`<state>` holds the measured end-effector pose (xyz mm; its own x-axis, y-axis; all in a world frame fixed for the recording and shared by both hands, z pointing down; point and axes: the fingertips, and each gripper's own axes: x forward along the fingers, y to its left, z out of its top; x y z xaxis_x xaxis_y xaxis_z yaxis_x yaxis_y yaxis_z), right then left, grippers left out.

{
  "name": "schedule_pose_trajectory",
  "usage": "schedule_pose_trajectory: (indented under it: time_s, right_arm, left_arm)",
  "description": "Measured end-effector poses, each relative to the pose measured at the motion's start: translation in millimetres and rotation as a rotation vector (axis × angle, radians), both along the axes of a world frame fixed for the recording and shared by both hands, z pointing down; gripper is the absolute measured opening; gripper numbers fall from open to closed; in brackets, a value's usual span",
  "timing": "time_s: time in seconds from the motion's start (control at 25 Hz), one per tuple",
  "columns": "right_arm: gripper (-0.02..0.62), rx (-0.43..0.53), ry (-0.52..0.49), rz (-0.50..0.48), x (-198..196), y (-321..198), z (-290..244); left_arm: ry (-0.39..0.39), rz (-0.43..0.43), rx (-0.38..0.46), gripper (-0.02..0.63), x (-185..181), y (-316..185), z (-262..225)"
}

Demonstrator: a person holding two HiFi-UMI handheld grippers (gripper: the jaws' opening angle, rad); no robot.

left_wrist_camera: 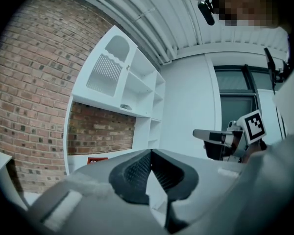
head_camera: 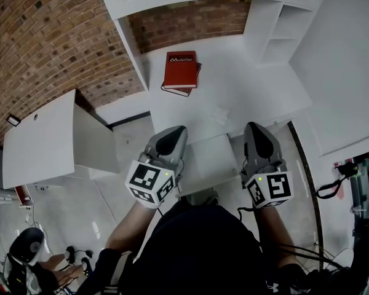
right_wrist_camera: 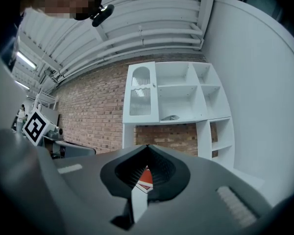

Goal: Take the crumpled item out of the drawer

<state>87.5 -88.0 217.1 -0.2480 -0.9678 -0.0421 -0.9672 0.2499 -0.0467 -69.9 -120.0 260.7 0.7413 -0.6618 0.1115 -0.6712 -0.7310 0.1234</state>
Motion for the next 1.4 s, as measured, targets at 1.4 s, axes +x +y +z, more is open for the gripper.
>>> schedule_pose_trajectory:
  time_s: [1.4]
  right_arm:
    - [0.002, -0.034, -0.053, -0.068, 16, 3, 24]
  left_arm:
    - [-0.059, -0.043, -0.062, 0.003, 23, 2, 22]
